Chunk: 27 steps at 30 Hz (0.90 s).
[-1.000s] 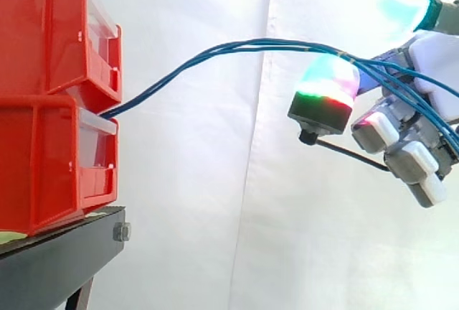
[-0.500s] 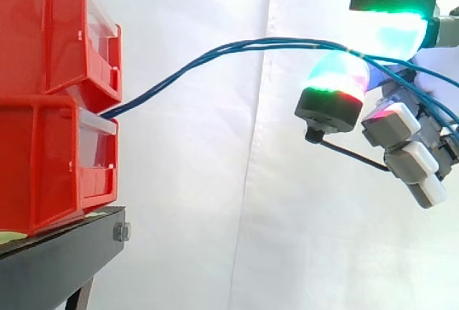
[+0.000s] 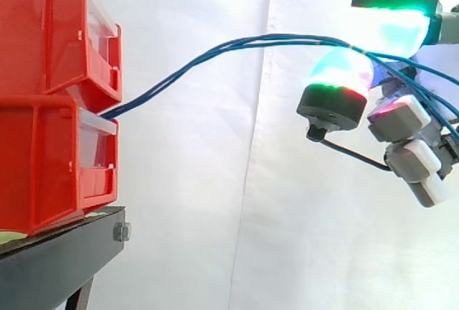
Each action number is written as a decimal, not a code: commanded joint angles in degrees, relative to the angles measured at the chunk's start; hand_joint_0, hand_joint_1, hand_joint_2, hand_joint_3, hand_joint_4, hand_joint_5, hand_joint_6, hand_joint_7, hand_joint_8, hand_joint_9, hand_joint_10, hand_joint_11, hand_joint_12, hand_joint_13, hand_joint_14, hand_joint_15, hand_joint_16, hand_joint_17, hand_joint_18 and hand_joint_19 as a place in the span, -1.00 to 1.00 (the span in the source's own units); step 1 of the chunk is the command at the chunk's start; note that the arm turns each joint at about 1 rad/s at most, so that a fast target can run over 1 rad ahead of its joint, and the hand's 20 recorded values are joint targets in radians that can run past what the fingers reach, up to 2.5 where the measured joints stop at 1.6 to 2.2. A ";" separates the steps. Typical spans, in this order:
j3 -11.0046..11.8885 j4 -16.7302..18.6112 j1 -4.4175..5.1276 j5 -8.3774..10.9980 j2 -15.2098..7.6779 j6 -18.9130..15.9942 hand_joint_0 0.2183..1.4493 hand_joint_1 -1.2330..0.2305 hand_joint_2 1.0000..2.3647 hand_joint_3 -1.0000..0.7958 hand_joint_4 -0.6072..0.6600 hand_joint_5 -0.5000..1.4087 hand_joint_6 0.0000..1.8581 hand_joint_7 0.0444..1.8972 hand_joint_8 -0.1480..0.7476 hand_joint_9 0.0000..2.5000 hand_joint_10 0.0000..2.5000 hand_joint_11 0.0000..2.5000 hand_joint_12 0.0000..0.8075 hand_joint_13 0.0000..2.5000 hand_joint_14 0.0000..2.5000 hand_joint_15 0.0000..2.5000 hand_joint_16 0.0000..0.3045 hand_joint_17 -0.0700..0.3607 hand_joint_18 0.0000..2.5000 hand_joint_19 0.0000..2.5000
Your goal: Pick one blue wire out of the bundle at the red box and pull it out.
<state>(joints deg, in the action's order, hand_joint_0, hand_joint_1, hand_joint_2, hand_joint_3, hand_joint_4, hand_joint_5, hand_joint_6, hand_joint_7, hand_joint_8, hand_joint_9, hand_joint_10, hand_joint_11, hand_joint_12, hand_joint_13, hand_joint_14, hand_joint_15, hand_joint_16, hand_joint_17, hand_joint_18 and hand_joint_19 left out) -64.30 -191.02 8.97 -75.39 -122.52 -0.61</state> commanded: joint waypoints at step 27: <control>0.41 -0.06 0.00 0.07 0.00 -2.03 -0.05 -0.40 -0.99 -0.39 -0.49 -0.70 0.01 0.54 -0.24 -0.05 -0.99 -0.40 -0.23 -0.14 -0.98 -0.51 -0.81 -0.37 -0.24 -0.50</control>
<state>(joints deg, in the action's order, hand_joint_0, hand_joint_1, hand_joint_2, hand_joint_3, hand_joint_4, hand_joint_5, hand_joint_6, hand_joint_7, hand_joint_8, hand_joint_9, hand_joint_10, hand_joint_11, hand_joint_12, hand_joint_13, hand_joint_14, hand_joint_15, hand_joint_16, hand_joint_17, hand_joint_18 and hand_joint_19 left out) -63.90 -191.08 8.96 -75.36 -122.52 -2.72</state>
